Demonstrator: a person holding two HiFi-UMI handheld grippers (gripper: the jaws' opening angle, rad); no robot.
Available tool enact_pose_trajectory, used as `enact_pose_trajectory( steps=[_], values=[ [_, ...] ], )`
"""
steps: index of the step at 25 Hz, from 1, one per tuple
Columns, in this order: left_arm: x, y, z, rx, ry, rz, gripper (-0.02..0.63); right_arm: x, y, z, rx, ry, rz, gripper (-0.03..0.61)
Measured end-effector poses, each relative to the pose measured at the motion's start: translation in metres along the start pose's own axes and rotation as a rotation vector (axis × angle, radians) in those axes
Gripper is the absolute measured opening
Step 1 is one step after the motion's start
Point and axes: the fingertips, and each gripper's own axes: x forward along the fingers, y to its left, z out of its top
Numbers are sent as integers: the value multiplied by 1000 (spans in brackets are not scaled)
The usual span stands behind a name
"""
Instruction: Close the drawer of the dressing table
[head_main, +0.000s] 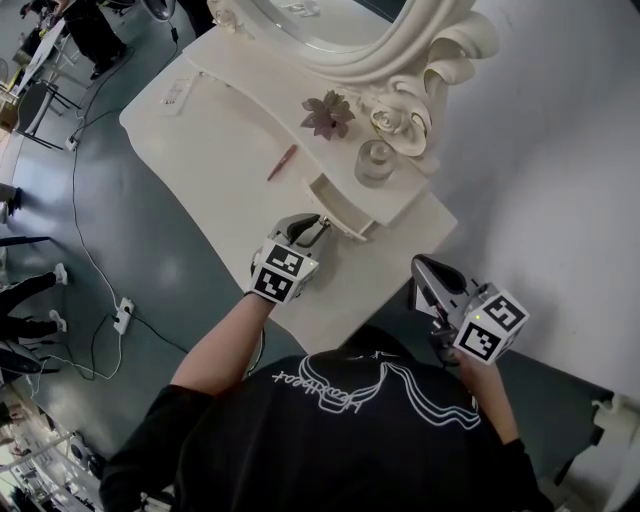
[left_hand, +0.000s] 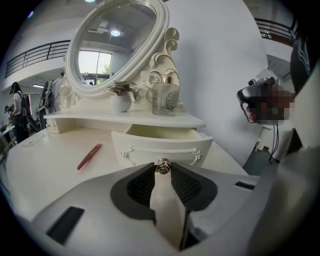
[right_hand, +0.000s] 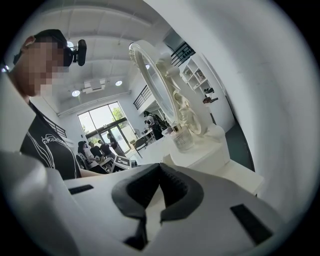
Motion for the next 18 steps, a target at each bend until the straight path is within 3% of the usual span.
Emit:
enact_pose_trajectory(
  steps=[3,9,18],
  values=[
    [1,0,0,2,0,1,101,0,4,-1,-34,6,-1,5],
    [1,0,0,-11,12,-3,100,1,-1,-11,17,15,4,5],
    [1,0,5,-14,2,-1,100,-2,-4,-12,11,16,-13,5]
  ],
)
